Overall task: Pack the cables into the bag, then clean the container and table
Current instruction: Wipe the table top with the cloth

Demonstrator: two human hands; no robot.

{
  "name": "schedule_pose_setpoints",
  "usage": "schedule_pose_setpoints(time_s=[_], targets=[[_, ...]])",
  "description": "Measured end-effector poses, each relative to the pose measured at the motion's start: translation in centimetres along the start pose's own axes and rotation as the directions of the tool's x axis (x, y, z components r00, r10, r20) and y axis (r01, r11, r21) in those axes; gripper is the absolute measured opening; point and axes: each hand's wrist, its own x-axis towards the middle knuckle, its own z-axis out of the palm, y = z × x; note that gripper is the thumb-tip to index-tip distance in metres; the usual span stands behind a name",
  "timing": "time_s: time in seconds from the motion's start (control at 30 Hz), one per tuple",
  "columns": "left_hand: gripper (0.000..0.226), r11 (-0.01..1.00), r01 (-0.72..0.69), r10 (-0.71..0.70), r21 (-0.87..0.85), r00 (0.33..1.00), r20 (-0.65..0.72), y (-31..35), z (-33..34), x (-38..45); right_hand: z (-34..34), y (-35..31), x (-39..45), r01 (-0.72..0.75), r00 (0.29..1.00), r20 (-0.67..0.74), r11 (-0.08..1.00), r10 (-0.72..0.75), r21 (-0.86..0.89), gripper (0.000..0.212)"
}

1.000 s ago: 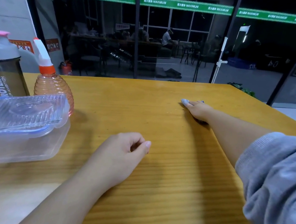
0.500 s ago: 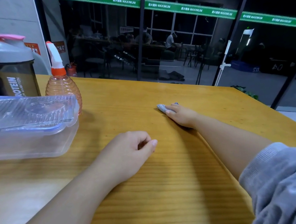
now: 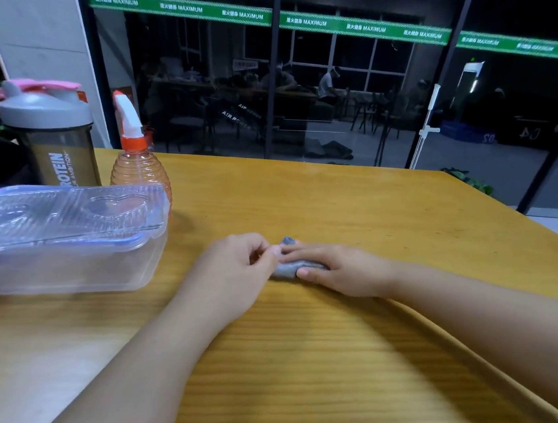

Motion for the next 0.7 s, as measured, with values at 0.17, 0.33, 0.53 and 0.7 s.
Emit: schedule_pose_setpoints(time_s=[0.17, 0.33, 0.53, 0.7], targets=[[0.032, 0.992, 0.044, -0.021, 0.115, 0.979, -0.201, 0.4, -2.1, -0.2, -1.0, -2.4, -2.9, -0.023, 1.000, 0.015, 0.964, 0.019, 0.265, 0.024], [0.026, 0.991, -0.020, 0.069, 0.134, 0.925, -0.374, 0.5, -4.3, -0.3, -3.3, -1.0, 0.5, -0.137, 0.906, -0.356, 0.954, 0.230, 0.268, 0.031], [0.012, 0.979, -0.092, 0.180, 0.182, 0.806, -0.564, -0.6, -5.6, 0.6, -2.5, 1.7, 7.3, -0.426, 0.764, -0.447, 0.884, 0.465, 0.191, 0.034], [0.024, 0.977, -0.005, 0.131, 0.213, 0.800, -0.585, -1.3, -6.0, 0.8, 0.1, -0.2, 11.4, -0.471, 0.822, -0.318, 0.878, 0.473, 0.088, 0.041]])
